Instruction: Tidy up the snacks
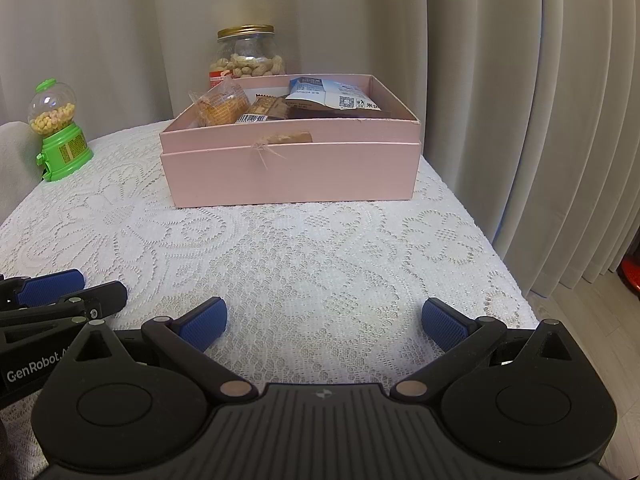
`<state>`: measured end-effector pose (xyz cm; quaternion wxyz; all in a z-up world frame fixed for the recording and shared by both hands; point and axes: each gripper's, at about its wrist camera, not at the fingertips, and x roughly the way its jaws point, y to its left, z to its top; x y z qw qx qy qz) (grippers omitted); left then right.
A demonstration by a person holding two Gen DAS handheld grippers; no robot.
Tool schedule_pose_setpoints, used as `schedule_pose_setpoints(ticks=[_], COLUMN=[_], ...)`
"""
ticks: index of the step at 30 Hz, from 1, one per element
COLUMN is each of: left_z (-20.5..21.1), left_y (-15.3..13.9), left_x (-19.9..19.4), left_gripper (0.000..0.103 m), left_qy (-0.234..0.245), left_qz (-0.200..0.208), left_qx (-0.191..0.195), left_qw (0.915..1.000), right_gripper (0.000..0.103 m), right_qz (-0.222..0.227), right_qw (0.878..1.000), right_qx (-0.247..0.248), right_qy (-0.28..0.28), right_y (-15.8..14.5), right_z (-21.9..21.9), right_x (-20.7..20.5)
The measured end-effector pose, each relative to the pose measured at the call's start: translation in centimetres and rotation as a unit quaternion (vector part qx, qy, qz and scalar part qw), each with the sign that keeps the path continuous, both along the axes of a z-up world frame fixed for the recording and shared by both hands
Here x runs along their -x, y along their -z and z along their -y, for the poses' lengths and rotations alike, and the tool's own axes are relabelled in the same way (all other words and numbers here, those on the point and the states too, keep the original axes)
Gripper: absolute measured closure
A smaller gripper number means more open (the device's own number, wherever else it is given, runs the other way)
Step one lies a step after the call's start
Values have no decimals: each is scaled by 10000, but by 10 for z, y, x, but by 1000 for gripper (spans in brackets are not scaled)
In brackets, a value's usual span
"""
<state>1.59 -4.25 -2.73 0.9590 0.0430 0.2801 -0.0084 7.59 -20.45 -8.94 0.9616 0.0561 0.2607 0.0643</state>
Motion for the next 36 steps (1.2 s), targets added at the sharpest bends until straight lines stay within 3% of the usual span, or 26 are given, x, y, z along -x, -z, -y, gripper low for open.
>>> schedule_pose_setpoints(ticks=[36], left_z=[0], left_y=[0], left_x=[2], left_gripper=[56], left_qy=[-3], left_qz=[5], left_qx=[50], left_qw=[10000], right_gripper=[0], right_qz=[0], right_qw=[10000], right_qx=[8], right_qy=[0], right_y=[1], right_z=[0], right_x=[0])
